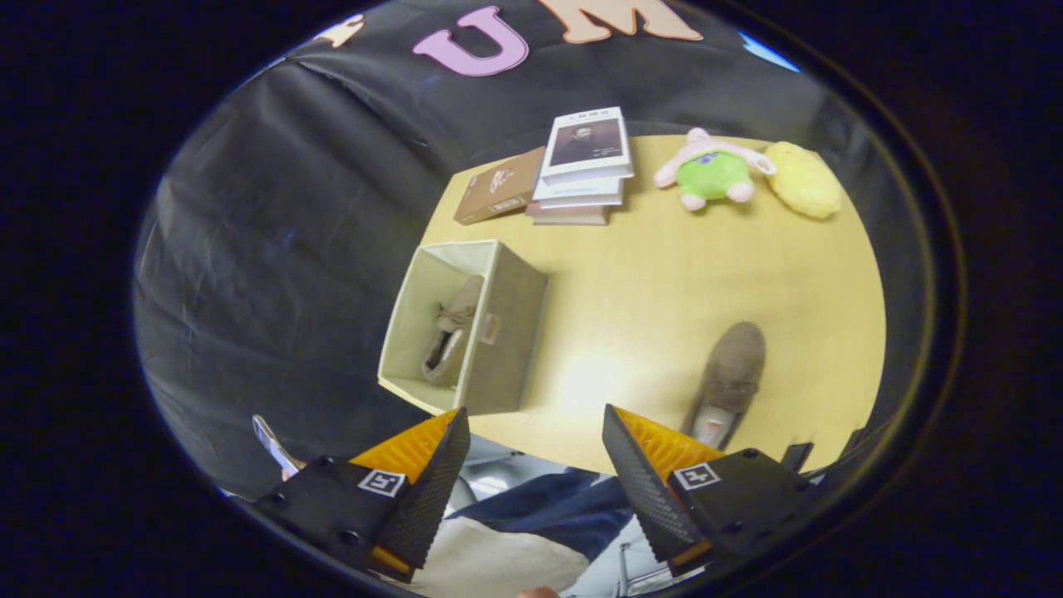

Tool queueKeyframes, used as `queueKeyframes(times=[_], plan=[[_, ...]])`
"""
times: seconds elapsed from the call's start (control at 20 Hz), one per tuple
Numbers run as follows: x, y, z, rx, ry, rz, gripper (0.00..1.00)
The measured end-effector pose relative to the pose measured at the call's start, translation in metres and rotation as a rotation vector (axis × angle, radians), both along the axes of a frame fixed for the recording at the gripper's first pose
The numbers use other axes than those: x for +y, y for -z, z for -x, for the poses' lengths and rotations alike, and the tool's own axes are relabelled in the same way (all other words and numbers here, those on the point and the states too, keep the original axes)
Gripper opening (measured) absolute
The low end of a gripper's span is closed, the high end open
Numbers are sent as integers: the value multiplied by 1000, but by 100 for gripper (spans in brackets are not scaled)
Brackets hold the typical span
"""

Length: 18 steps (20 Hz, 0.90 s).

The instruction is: Open the storage box then place both shoes into the box .Put the left shoe in first, then the right shoe, with the right side of both shoes facing outward in a uniform manner.

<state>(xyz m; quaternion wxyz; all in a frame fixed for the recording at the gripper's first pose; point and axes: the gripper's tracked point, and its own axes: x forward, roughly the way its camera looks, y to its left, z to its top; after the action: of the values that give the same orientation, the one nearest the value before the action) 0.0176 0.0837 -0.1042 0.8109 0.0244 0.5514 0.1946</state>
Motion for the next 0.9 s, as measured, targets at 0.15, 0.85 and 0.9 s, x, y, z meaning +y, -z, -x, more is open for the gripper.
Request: queueKeyframes(times=[0.15, 0.85, 0.9], plan=[[-42, 7, 0, -2, 48, 28, 100], [-178, 106, 19, 177, 168, 163, 100], [-183, 115, 19, 192, 174, 168, 100]])
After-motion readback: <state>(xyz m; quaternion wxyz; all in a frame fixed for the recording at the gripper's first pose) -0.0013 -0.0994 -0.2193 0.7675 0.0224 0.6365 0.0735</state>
